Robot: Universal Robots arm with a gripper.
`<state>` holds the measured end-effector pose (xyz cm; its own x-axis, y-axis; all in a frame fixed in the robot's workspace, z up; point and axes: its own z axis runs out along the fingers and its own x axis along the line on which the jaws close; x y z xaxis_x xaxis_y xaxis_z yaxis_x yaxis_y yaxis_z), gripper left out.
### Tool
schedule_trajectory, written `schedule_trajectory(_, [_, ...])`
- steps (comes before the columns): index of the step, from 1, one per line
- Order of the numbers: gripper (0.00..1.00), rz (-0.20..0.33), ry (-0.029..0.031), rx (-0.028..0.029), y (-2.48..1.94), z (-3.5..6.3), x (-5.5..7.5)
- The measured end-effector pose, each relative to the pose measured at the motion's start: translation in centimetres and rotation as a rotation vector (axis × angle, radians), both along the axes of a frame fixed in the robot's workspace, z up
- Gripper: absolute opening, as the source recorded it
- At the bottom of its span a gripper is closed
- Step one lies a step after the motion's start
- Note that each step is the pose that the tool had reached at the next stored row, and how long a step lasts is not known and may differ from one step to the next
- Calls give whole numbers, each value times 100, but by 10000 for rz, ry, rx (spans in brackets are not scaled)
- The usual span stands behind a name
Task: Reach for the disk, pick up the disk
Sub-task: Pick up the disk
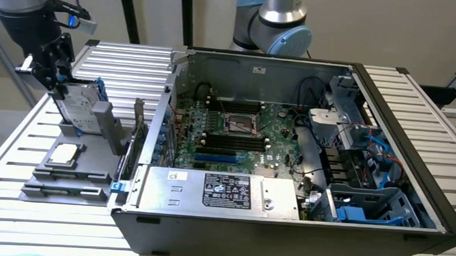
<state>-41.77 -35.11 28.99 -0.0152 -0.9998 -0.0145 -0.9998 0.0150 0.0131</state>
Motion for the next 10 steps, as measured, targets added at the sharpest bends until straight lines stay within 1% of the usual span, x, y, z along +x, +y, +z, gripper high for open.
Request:
schedule_trajectory(3, [54, 3, 12, 10, 0, -8, 0])
schedule_trajectory(10, [54, 121, 13, 12, 0, -12, -6])
